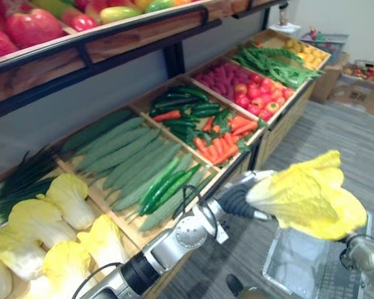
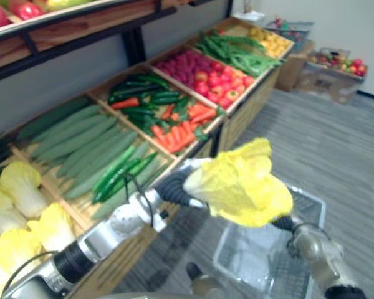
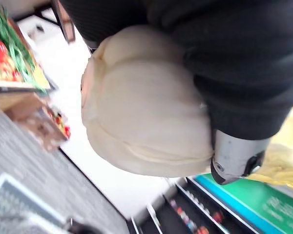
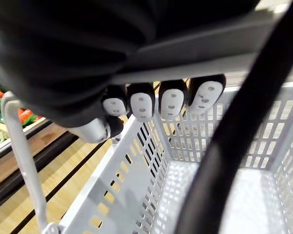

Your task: Pick vegetable in the basket

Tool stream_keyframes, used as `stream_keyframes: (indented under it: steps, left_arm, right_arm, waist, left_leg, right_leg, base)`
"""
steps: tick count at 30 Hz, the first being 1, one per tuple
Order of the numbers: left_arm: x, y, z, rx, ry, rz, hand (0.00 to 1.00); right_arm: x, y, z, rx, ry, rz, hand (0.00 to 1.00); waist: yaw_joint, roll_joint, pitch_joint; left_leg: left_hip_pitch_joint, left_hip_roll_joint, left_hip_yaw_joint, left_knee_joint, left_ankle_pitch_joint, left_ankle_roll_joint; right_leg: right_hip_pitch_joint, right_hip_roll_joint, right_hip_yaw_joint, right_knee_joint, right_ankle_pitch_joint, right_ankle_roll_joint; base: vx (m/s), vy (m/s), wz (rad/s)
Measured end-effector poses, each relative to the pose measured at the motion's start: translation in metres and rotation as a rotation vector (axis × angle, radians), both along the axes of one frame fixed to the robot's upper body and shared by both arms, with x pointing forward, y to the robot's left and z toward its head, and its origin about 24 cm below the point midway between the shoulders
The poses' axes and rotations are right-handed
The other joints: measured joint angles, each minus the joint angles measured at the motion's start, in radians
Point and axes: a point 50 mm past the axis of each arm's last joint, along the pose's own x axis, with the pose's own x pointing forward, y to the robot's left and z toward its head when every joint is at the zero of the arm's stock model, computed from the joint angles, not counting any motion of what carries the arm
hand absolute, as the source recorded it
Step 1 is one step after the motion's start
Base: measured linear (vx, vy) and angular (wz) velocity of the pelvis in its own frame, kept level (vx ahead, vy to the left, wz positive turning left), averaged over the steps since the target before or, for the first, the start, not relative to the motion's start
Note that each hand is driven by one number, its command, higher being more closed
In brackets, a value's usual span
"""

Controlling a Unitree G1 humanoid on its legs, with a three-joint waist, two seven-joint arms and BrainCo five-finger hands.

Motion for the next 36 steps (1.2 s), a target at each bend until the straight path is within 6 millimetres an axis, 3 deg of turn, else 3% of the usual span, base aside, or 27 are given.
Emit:
stream_keyframes:
  steps: [5, 7, 13, 21, 30, 36]
  left_arm:
    - [-0.014, -0.02, -0.006, 0.129, -0.034, -0.192, 1.0]
    - [-0.02, -0.025, -0.018, 0.189, -0.017, -0.249, 1.0]
    - [-0.021, -0.026, -0.039, 0.302, 0.03, -0.301, 1.0]
    - [-0.015, -0.03, -0.061, 0.379, 0.093, -0.284, 1.0]
    - [0.003, -0.031, -0.09, 0.526, 0.092, -0.17, 1.0]
    - [0.008, -0.03, -0.105, 0.582, 0.101, -0.105, 1.0]
  right_arm:
    - [0.011, -0.003, 0.016, -0.068, 0.005, 0.067, 1.0]
    - [0.015, -0.003, 0.022, -0.079, 0.0, 0.082, 1.0]
    - [0.023, 0.009, 0.026, -0.099, 0.024, 0.163, 1.0]
    - [0.047, 0.051, 0.04, -0.032, -0.023, 0.325, 1.0]
    - [0.066, 0.12, 0.051, 0.066, -0.107, 0.531, 1.0]
    - [0.075, 0.143, 0.058, 0.098, -0.143, 0.579, 1.0]
  waist:
    - [-0.017, 0.017, 0.009]
    - [-0.032, 0.018, 0.011]
    - [-0.071, 0.019, 0.014]
    - [-0.088, 0.019, 0.018]
    - [-0.092, 0.006, 0.026]
    - [-0.1, -0.005, 0.031]
  left_leg:
    - [0.005, 0.004, 0.045, 0.029, -0.022, -0.006]
    - [0.0, 0.005, 0.052, 0.04, -0.028, -0.007]
    - [0.011, 0.005, 0.085, 0.046, -0.032, -0.01]
    - [0.034, 0.004, 0.156, 0.075, -0.042, -0.007]
    - [0.085, 0.005, 0.243, 0.103, -0.044, -0.009]
    - [0.094, 0.009, 0.269, 0.116, -0.045, -0.009]
  right_leg:
    - [-0.015, 0.013, 0.036, 0.006, 0.004, 0.006]
    - [-0.022, 0.015, 0.044, 0.008, 0.005, 0.009]
    - [-0.023, 0.02, 0.071, -0.018, 0.006, 0.022]
    - [-0.027, 0.043, 0.129, -0.025, 0.022, 0.02]
    - [-0.02, 0.085, 0.2, -0.028, 0.018, 0.024]
    - [-0.034, 0.102, 0.203, -0.024, 0.028, 0.024]
  base:
    - [-0.05, -0.024, -0.25]
    - [-0.04, -0.031, -0.13]
    - [-0.03, -0.025, -0.16]
    - [-0.03, -0.033, -0.24]
    - [-0.05, -0.078, -0.31]
    - [-0.03, -0.096, -0.22]
